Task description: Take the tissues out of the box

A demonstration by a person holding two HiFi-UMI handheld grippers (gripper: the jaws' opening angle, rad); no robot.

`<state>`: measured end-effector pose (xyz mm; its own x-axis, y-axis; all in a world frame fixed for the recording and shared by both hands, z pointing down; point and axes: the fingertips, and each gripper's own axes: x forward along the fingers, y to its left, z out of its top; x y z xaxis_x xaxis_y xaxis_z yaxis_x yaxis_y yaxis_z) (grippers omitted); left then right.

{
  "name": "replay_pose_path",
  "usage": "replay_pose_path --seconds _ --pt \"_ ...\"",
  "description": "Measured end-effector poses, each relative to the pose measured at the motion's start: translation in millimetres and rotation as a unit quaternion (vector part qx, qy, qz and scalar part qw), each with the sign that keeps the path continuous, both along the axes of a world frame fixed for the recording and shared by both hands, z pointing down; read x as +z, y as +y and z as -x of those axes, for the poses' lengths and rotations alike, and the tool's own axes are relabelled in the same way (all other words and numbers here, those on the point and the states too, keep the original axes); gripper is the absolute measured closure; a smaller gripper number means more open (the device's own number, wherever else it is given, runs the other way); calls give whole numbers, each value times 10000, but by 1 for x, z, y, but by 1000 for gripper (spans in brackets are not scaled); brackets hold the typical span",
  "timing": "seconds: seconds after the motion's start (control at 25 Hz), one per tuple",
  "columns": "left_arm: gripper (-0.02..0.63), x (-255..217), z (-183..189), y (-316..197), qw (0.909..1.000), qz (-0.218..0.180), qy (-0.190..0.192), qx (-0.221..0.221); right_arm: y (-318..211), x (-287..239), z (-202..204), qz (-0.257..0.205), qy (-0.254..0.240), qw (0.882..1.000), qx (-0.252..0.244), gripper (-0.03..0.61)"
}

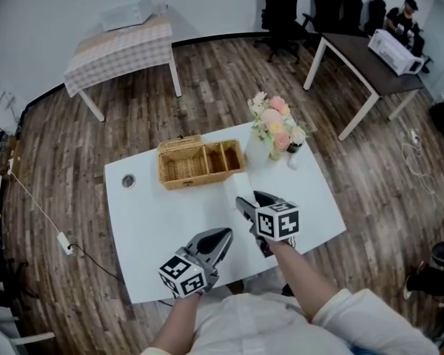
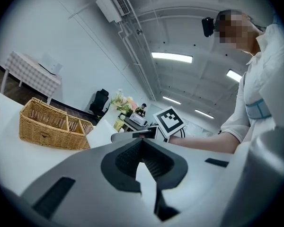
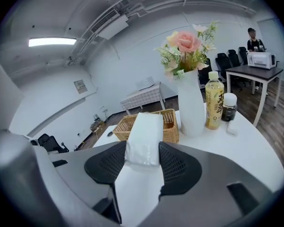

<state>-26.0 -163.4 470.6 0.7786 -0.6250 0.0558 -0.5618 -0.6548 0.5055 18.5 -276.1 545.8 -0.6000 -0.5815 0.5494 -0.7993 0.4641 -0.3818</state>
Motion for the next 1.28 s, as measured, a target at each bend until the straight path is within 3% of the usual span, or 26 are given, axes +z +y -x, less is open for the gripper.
replay_pose_path --seconds 0.48,1.28 --pt "612 6 -30 11 9999 123 -57 92 28 19 -19 167 172 9995 -198 344" --pt "612 3 -22 -9 9998 108 -106 114 12 17 -6 82 170 9992 -360 345"
